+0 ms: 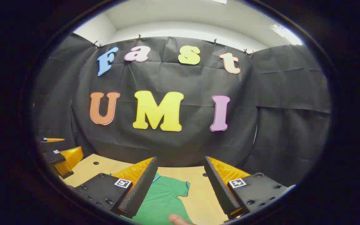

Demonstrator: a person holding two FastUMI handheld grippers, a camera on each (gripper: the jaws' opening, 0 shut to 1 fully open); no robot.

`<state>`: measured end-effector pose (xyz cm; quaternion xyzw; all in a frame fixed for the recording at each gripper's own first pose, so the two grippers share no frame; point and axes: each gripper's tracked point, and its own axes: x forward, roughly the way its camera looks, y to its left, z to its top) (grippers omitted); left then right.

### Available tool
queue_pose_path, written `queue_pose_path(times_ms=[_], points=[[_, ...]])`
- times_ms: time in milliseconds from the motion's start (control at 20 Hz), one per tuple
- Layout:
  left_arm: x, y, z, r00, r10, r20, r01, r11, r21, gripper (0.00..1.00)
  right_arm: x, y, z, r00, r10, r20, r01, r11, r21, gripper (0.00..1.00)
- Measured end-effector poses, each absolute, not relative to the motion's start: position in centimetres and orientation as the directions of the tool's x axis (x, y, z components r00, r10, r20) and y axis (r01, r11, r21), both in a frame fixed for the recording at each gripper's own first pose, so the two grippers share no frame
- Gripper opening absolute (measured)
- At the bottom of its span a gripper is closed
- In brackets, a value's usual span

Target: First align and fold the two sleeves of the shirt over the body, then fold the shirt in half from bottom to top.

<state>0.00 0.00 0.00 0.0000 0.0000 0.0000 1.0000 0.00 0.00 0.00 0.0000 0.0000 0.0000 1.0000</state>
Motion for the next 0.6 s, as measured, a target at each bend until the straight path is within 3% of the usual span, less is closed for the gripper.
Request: queue_pose_path(times_ms=[600], points=[[1.1, -2.5, -0.8, 1.0, 0.019, -0.017, -0.018, 1.0, 0.017, 1.0, 1.5, -1.9, -0.1, 0.999, 0.035, -0.007, -0.035, 0.999, -0.014, 0.96]])
